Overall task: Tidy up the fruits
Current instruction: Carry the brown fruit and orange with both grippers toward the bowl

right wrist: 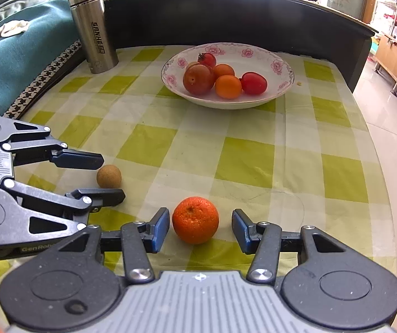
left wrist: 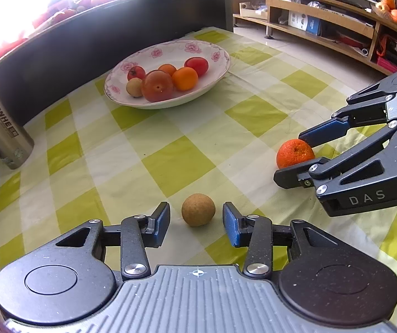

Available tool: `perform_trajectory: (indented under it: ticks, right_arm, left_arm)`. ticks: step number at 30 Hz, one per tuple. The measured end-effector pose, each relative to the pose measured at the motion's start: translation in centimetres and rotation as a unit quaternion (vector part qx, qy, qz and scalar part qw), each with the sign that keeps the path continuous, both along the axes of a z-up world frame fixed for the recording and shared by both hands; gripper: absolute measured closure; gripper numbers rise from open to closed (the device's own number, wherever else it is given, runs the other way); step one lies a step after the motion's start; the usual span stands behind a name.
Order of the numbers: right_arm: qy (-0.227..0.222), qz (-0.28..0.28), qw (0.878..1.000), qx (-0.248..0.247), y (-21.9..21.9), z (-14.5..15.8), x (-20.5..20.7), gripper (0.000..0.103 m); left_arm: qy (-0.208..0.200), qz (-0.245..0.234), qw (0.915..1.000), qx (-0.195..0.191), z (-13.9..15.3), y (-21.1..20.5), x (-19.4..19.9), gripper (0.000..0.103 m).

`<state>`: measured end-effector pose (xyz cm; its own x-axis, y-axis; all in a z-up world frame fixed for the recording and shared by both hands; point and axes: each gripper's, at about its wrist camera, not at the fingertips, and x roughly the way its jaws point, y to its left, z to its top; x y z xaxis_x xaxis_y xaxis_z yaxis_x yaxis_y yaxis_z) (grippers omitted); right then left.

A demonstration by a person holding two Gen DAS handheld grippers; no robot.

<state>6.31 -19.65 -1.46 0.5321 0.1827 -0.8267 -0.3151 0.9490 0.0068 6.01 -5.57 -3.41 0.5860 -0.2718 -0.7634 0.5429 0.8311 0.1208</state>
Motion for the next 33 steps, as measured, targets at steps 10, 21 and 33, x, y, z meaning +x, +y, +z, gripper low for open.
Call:
perform_trajectory:
  ticks: [10, 21, 33]
  right_arm:
    - [-0.001, 0.003, 1.000, -0.024, 0.8, 0.1, -0.4, 0.062]
    - [-0.002, -0.006, 1.000, -0.011, 0.6, 1.1, -0.3, 0.065]
    - [-0.023, -0.016, 1.000, 0.007, 1.2, 2.6, 1.0, 0.065]
  left_arm:
    - [0.008, -0.008, 0.9999, -0.006, 0.0, 0.0, -0.2, 0.066]
    - [0.014, -0.012, 0.9997, -0.013, 0.5, -0.8, 0.0, 0.071]
    - [0.001, 0.012, 0.9990, -0.042, 2.4, -0.7, 1.4, 0.071]
